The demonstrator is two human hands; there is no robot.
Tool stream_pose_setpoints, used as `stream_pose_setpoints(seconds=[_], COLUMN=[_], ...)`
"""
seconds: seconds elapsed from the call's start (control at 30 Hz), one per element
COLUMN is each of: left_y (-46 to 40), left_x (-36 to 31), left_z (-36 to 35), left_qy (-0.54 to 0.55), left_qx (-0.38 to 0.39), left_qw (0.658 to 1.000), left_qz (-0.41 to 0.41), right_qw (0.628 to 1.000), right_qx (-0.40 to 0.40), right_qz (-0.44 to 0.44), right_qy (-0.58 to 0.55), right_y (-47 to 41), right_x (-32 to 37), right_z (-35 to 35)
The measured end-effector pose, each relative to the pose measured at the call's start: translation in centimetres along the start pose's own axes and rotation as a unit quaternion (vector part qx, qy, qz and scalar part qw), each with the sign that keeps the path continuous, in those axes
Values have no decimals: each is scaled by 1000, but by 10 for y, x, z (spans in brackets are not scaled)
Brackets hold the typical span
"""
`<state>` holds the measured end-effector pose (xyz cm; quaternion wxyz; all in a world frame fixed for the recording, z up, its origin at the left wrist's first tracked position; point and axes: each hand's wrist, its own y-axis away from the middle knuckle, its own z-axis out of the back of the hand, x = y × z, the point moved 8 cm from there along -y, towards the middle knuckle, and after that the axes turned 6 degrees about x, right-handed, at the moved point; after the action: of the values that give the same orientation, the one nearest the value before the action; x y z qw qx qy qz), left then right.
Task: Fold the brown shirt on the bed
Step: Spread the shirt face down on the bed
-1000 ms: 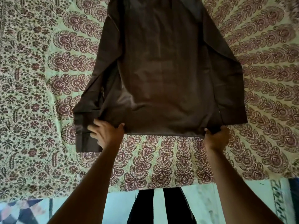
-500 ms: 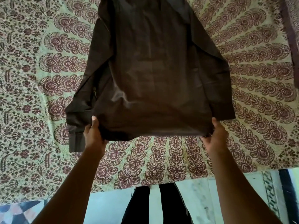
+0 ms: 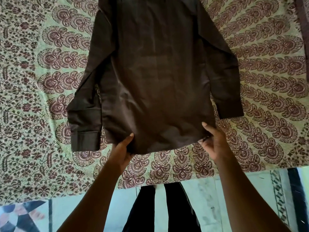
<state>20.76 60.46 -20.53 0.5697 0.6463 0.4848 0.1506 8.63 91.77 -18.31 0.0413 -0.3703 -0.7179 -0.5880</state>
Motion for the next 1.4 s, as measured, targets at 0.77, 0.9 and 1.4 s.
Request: stream_pose_setpoints(seconds=[0.77,0.9,1.4], left_y=[17,17,24], left_x=[60,67,61], left_z=[-39,-47,-54], left_qy=[-34,-20,-8], left_qx=[56,95,113], left_qw=[997,994,985], left_qz=[27,59,130], right_qw=[998,997,996], right_qx=[-11,38,9], right_qz=[-60,-72,-87], right_qy=[-26,-11,34], right_y=[22,17,30], right_x=[-56,-64,-57], right_z=[-23,-28,-37])
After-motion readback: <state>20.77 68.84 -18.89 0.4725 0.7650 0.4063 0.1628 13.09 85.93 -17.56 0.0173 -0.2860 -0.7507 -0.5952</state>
